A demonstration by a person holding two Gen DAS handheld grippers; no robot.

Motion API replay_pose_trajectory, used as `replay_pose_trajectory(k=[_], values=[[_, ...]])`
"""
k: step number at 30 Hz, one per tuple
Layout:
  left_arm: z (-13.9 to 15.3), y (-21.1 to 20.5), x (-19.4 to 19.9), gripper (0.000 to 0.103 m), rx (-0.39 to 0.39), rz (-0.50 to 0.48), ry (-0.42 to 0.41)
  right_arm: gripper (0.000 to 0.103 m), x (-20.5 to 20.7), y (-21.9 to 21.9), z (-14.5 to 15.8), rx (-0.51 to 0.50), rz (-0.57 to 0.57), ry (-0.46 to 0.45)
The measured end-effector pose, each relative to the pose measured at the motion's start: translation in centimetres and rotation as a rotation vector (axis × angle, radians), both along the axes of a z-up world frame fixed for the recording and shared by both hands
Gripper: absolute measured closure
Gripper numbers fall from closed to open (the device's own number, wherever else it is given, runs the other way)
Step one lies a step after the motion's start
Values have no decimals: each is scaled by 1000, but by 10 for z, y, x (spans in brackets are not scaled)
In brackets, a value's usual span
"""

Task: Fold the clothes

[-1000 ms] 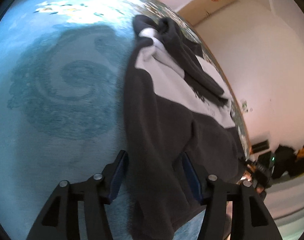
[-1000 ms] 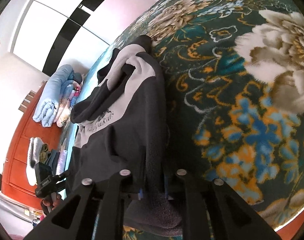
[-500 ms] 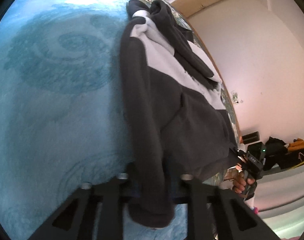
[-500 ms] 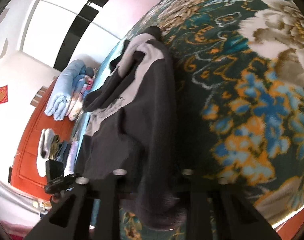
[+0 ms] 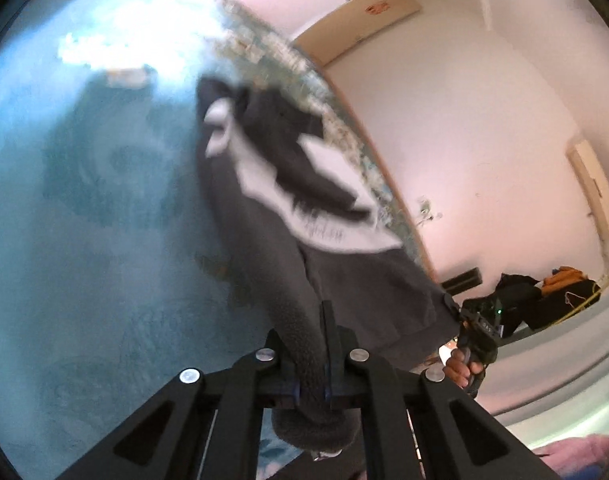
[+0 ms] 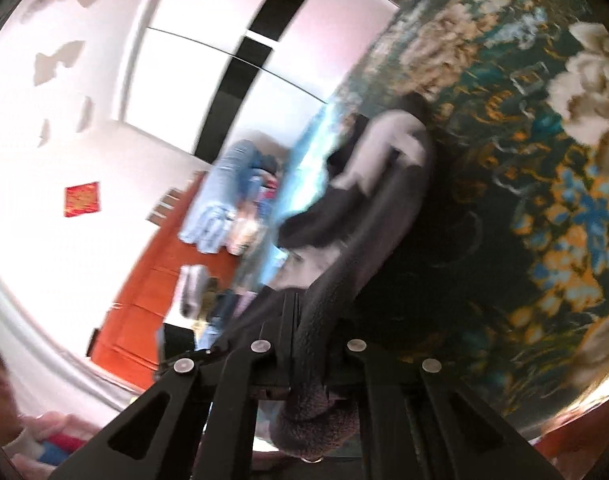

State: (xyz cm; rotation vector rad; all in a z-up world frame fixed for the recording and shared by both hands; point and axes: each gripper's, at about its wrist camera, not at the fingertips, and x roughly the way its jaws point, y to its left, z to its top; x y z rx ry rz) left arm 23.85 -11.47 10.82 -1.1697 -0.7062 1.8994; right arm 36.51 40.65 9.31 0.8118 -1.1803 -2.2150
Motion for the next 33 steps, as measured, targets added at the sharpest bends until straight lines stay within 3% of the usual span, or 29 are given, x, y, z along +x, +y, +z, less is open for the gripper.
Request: replay_pose_trajectory(k=[5,11,17,22,26,27,28,30,31,33], values=[[13,-5,-68,95,104,77,-23,95,-39,18,25,-70,-39,35],[6,15,-161,95,168,119,-64,95,-134,39,34,-153,-91,-46],[-33,29,-240,94,203,165,-187,93,-218,56,9,-181,-161,-187],[-83,33,-278,90,300,210,-349,90,-265,65,-23,-221,-197,-282],[-106,31,-290,74,433,238,-415,78,-274,76,-33,-280,-200,-279],[-109,29,-291,67,467,242,-423,70,-276,79,-34,-297,-201,-274],[-109,27,-292,63,506,251,-419,65,-277,83,-35,-315,-202,-270],[-106,19,-294,51,575,278,-398,63,-274,90,-34,-313,-218,-256],[-103,13,-294,49,591,302,-367,63,-272,94,-34,-287,-232,-261],[-99,8,-293,42,487,331,-323,63,-266,100,-33,-233,-258,-269]])
